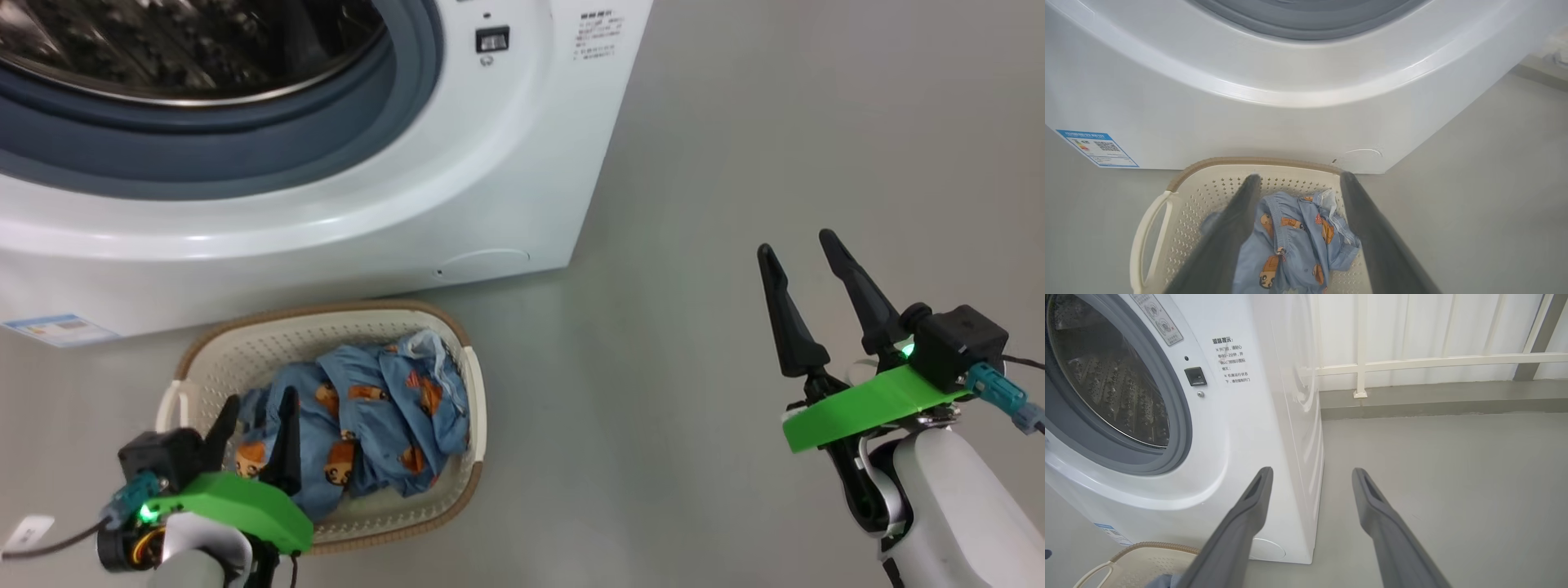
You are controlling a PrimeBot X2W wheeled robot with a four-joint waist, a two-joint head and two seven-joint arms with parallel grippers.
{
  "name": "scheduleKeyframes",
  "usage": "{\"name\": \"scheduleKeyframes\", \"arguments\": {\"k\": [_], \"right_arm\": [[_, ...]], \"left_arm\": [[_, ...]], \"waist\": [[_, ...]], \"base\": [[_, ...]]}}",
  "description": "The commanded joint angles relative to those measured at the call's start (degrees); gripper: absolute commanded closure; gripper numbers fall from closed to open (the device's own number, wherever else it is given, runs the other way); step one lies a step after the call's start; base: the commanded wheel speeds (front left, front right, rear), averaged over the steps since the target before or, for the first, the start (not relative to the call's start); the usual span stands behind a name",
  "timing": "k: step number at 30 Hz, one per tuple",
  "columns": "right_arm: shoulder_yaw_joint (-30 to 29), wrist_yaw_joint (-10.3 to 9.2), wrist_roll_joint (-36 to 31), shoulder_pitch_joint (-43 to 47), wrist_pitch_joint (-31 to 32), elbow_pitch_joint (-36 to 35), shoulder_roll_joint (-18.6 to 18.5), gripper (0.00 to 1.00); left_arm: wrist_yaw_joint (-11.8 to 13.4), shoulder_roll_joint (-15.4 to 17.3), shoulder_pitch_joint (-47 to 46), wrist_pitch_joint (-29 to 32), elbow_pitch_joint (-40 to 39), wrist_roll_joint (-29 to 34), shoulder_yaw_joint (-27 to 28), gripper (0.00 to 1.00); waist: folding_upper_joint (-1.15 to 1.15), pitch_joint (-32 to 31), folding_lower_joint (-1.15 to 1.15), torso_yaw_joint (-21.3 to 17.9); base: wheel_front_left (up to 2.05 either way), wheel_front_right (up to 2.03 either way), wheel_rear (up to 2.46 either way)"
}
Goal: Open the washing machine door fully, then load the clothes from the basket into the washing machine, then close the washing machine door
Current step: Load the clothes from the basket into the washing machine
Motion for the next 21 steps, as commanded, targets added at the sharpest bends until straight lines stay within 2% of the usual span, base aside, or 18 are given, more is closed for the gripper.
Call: {"name": "scheduleKeyframes", "arguments": {"k": [1,10,21], "right_arm": [[1.0,0.32,-0.7,-1.1,-0.5,-1.5,0.2,0.0],[1.1,0.32,-1.2,-4.3,-0.5,-2.7,1.5,0.0],[0.7,0.32,-1.5,-8.0,-0.5,-4.8,2.8,0.0]], "left_arm": [[-0.8,1.0,-2.6,-0.3,1.1,-0.5,1.3,0.0],[-4.5,-0.3,-12.6,0.5,15.4,-0.5,-2.1,0.0],[-5.6,-0.3,-23.0,1.7,27.7,-1.5,-5.6,0.0]], "waist": [[0.0,3.6,0.0,-1.4],[0.0,11.5,0.0,-2.8],[0.0,21.1,0.0,-5.1]], "base": [[0.0,0.0,0.0],[0.0,0.0,0.0],[0.0,0.0,0.0]]}}
